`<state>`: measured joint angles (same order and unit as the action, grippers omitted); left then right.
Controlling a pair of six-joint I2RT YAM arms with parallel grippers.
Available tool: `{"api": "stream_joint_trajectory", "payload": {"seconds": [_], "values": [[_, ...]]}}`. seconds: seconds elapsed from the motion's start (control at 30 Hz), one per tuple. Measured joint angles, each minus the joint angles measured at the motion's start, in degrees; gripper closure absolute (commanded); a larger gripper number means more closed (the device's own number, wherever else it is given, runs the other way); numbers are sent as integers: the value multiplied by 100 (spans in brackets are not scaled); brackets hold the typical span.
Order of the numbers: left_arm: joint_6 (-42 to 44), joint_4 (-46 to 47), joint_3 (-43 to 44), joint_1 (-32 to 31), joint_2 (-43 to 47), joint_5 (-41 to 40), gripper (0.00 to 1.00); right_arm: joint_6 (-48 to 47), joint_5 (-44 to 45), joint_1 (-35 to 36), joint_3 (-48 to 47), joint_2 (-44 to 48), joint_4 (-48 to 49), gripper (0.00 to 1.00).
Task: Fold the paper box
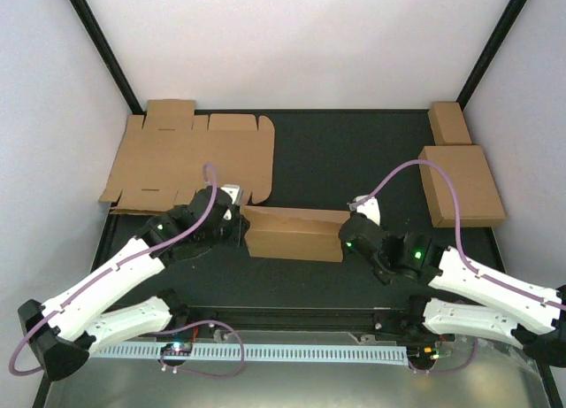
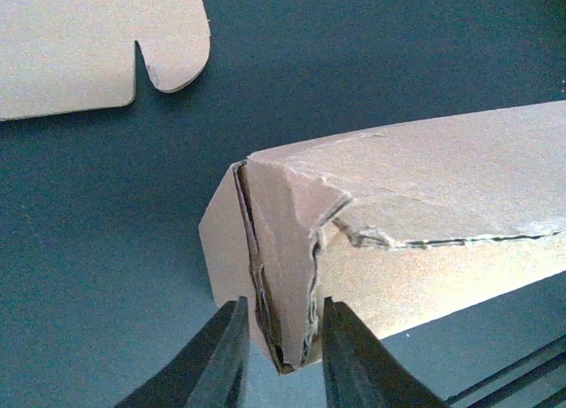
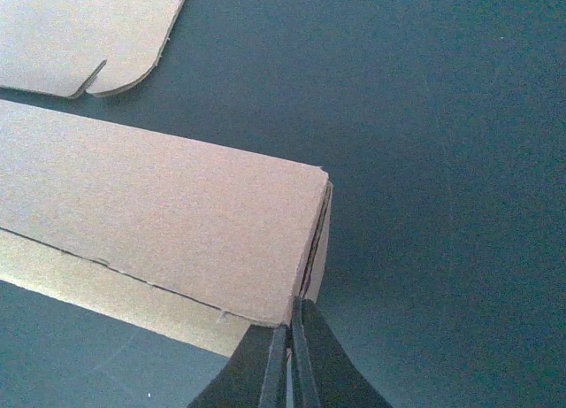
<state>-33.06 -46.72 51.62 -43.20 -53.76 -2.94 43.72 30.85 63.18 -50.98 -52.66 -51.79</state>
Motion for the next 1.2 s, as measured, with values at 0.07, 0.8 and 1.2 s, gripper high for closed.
{"api": "stream_joint_trajectory", "payload": {"seconds": [0.07,0.8,1.2], "values": [[4,-4,2,0,28,0,78,0,0,0,0,-11,13,98],[39,-192,157,2,-74,-94,91,0,-13,0,0,-17,33,98],[22,-247,184,2,-144,-221,98,0,-35,0,0,-33,61,98]]}}
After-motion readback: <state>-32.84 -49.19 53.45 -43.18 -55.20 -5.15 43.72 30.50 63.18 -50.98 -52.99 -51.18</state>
